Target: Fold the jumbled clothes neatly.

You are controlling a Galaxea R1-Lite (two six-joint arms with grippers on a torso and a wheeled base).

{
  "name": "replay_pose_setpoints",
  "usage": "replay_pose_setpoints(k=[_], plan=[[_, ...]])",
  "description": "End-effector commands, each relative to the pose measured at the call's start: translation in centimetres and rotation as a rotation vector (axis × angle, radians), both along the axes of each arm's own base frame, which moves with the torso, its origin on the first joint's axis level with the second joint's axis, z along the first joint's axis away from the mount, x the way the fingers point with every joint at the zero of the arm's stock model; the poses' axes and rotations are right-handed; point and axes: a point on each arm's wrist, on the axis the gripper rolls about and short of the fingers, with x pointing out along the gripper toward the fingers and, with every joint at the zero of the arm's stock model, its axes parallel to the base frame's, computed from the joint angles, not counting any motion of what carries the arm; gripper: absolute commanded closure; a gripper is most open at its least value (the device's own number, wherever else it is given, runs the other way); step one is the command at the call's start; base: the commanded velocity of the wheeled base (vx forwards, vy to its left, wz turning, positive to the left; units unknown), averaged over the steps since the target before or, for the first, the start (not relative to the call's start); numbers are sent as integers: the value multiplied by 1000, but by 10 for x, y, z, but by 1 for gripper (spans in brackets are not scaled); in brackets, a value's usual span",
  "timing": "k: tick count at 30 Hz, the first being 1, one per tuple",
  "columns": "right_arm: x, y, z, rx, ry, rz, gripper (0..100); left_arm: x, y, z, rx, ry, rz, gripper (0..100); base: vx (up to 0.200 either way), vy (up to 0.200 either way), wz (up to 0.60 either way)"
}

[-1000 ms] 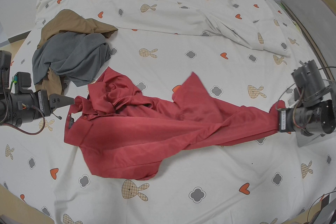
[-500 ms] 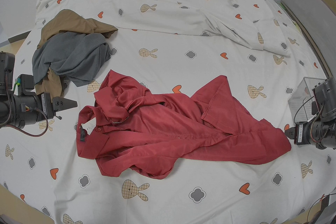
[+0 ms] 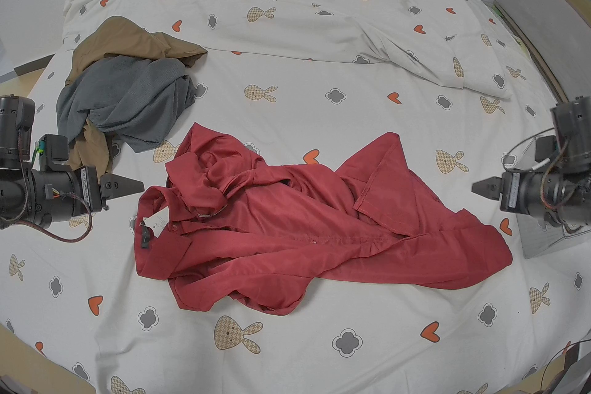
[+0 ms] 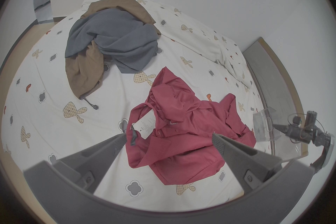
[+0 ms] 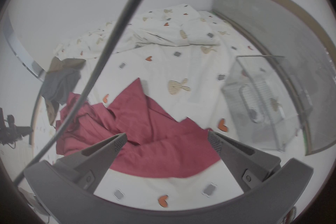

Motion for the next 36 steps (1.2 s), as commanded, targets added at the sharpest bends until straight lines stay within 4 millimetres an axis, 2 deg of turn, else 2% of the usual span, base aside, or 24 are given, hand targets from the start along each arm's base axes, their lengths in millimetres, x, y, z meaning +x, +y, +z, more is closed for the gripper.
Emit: replay_pose_setpoints(k=[1, 2, 4, 7, 8, 16, 21, 30, 31, 36], plan=[[94, 28, -41, 100, 27, 109, 0, -5, -1, 0, -17, -3, -27, 0, 0, 0, 0], [94, 28, -41, 100, 27, 109, 0, -5, -1, 0, -17, -3, -27, 0, 0, 0, 0], [124, 41, -52, 138, 25, 156, 0, -5, -1, 0, -18, -14, -27, 0, 0, 0, 0], [128, 43, -52, 148, 24, 168, 0, -5, -1, -1, -18, -17, -28, 0, 0, 0, 0], [150, 54, -52, 207, 18, 238, 0, -5, -1, -2, -19, -35, -27, 0, 0, 0, 0], [196, 70, -66, 204, -12, 229, 0, -6, -1, -1, -19, -42, -29, 0, 0, 0, 0], [215, 76, -78, 185, -20, 200, 0, -8, 0, 1, -20, -52, -27, 0, 0, 0, 0], [234, 81, -80, 181, -64, 177, 0, -9, 0, 1, -20, -51, -27, 0, 0, 0, 0], [235, 81, -80, 182, -66, 177, 100, -9, 0, 1, -20, -51, -27, 0, 0, 0, 0], [234, 81, -80, 182, -62, 176, 100, -9, 0, 0, -18, -50, -28, 0, 0, 0, 0]])
